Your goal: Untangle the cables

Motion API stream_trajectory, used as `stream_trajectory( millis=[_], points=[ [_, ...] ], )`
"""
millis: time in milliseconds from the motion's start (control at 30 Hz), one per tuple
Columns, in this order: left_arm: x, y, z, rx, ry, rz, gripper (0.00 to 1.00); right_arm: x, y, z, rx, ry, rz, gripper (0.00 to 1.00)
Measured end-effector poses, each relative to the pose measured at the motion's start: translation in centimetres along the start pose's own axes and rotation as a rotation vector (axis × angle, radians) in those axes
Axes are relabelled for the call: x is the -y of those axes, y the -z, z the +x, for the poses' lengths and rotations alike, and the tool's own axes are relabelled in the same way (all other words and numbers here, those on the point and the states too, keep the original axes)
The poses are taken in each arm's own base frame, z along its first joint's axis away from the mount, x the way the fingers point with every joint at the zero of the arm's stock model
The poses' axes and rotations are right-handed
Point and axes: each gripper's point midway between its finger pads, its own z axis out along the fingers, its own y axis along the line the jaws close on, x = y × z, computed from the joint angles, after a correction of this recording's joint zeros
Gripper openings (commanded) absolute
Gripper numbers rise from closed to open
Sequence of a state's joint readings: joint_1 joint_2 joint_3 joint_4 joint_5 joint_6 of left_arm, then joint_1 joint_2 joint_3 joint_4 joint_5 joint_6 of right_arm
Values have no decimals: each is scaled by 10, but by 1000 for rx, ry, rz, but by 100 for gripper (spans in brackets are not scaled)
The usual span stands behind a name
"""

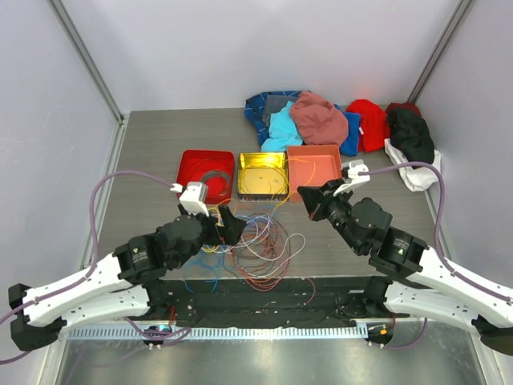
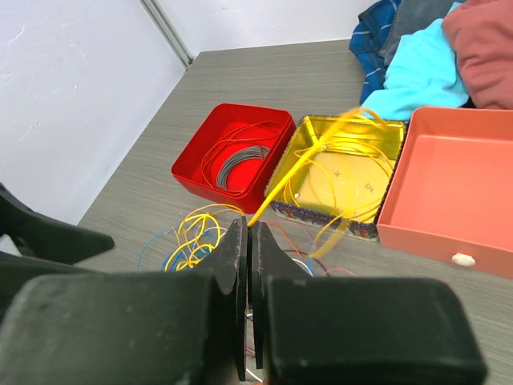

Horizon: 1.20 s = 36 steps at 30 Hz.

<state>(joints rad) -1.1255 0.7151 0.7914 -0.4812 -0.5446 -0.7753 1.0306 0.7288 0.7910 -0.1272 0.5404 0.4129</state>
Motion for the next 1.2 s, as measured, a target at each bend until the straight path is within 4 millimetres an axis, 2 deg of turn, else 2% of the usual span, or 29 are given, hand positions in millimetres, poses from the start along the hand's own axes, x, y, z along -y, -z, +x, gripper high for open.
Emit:
stream_trajectory(
  millis=[167,333,433,667,700,733,800,833,900,933,1000,1033,1100,1200],
  points=[
    [1,-14,40,-91,-13,47,98,-3,5,-16,7,15,-2,1],
    [12,-31,74,-177,-25,109,96,-6,8,-26,16,8,-7,1],
    [21,-37,84,-204,-21,148,96,-5,8,-24,4,14,-5,1],
    [36,-47,90,-200,0,216,94,-6,7,-18,-18,21,-5,1],
    [39,-49,92,-202,1,224,90,-6,6,-16,-24,23,-5,1],
    [41,-51,93,-206,1,228,80,-6,6,-15,-27,24,-4,1],
    [42,-55,98,-218,-2,228,66,-6,5,-14,-32,27,-4,1],
    [42,-57,102,-227,-10,226,51,-6,5,-13,-36,30,-3,1],
    [39,-60,107,-238,-10,215,38,-7,5,-14,-36,30,-4,1],
    [37,-61,109,-239,-13,208,23,-7,5,-16,-35,30,-4,1],
    [30,-61,113,-237,-11,186,11,-8,7,-22,-29,32,-6,1],
    [27,-61,113,-234,-9,176,0,-9,8,-26,-23,31,-7,1],
    [18,-59,114,-221,-3,155,0,-11,10,-35,-10,33,-9,1],
    [13,-55,102,-169,26,141,0,-13,15,-44,-12,58,-13,1]
  ],
)
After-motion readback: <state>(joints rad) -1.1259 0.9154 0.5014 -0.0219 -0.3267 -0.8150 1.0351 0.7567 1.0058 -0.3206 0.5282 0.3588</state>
